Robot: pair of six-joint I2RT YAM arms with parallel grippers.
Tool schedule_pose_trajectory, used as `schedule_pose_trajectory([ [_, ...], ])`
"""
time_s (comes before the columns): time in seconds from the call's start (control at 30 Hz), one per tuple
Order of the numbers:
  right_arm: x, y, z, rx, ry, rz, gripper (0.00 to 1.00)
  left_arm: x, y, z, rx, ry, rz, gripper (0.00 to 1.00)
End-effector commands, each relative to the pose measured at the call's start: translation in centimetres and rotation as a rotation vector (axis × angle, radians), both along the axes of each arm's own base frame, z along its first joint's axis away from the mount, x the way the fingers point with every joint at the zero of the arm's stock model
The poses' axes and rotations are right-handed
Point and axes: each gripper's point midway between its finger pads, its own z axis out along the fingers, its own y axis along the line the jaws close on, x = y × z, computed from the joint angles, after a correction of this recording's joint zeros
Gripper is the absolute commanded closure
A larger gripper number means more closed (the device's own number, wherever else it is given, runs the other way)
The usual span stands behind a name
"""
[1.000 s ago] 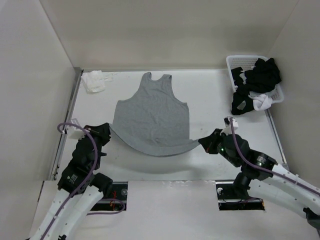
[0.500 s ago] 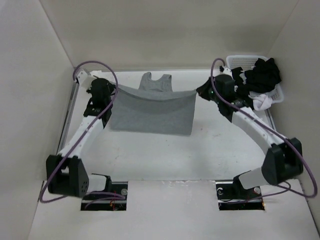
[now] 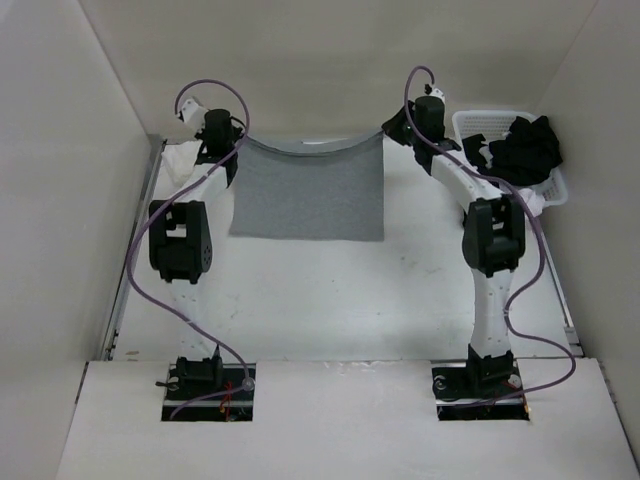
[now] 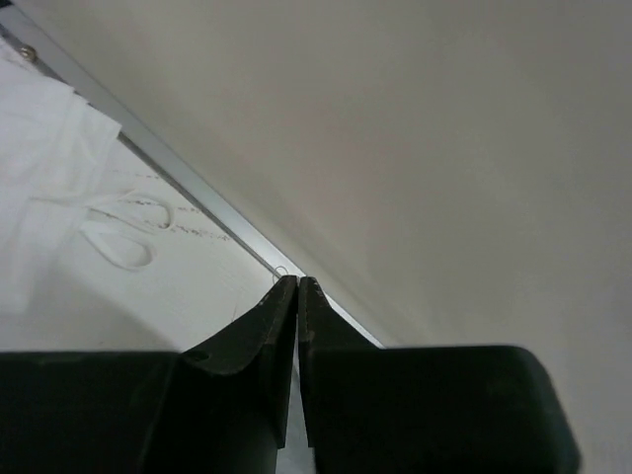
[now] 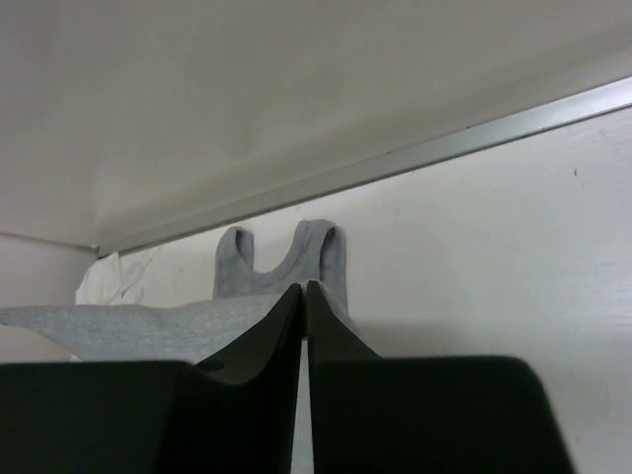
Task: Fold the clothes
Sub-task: Fold the tank top
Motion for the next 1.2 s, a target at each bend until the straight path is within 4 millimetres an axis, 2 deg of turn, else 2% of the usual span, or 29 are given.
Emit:
schedule_pose_trajectory([
  [0.0, 2.9, 0.8, 1.2, 0.058, -0.069, -0.003, 0.79, 2.6, 0.3, 2.4, 0.016, -0.071, -0.002, 0.90],
  [0.07, 3.5, 0.7, 1.0, 0.058, -0.075, -0.016, 0.61, 3.1, 0.3, 2.5, 0.017, -0.076, -0.008, 0.77],
  [0.1, 3.2, 0.7, 1.4, 0.055, -0.078, -0.016, 0.56, 2.8, 0.4, 3.2, 0.023, -0.086, -0.004, 0.68],
  [0.17, 1.8, 1.2, 2.3, 0.033, -0.082, -0.005, 0.50, 1.6, 0.1, 5.0, 0.032, -0.113, -0.012, 0.59],
  [0.23, -0.6, 1.4, 3.3, 0.021, -0.081, -0.005, 0.48, -0.9, -1.3, 6.2, 0.054, -0.126, -0.043, 0.57],
  [0.3, -3.6, 1.7, 3.8, 0.015, -0.082, -0.001, 0.47, -4.2, -3.2, 6.0, 0.061, -0.121, -0.075, 0.57],
  [0.33, -4.9, 2.0, 3.8, 0.011, -0.085, 0.003, 0.49, -6.8, -4.2, 4.6, 0.054, -0.097, -0.092, 0.57],
  [0.37, -6.7, 2.3, 3.5, 0.000, -0.085, 0.010, 0.59, -8.3, -4.7, 3.8, 0.047, -0.085, -0.099, 0.57],
  [0.4, -8.5, 2.5, 2.7, -0.013, -0.070, 0.015, 0.70, -10.6, -5.4, 2.1, 0.037, -0.058, -0.108, 0.57],
  [0.43, -10.2, 2.6, 1.6, -0.026, -0.050, 0.017, 0.87, -12.6, -5.7, 0.3, 0.027, -0.026, -0.111, 0.57],
  [0.47, -12.0, 2.7, 0.5, -0.041, -0.024, 0.020, 0.99, -14.6, -5.5, -1.6, 0.017, 0.012, -0.102, 0.58],
  [0.57, -16.7, 1.6, -3.0, -0.047, 0.047, -0.001, 1.00, -20.0, -4.2, -6.4, -0.059, 0.101, -0.075, 0.59],
  [0.6, -18.1, 1.1, -4.1, -0.046, 0.068, -0.007, 0.97, -21.4, -3.5, -7.7, -0.081, 0.130, -0.070, 0.60],
  [0.67, -20.3, 0.4, -5.8, -0.037, 0.094, -0.018, 0.82, -23.4, -2.3, -9.8, -0.118, 0.179, -0.061, 0.60],
  [0.73, -21.8, 0.2, -7.7, -0.024, 0.124, -0.012, 0.67, -24.4, -1.7, -11.6, -0.145, 0.216, -0.068, 0.58],
  [0.83, -23.3, 0.1, -10.6, 0.002, 0.182, 0.013, 0.53, -24.3, -2.1, -13.1, -0.185, 0.248, -0.125, 0.54],
  [0.97, -23.4, -0.1, -13.5, 0.051, 0.255, 0.027, 0.45, -23.3, -2.7, -14.1, -0.240, 0.248, -0.180, 0.48],
  [1.17, -22.9, 1.4, -16.1, 0.135, 0.310, 0.064, 0.45, -22.8, -0.6, -17.3, -0.311, 0.295, -0.098, 0.48],
])
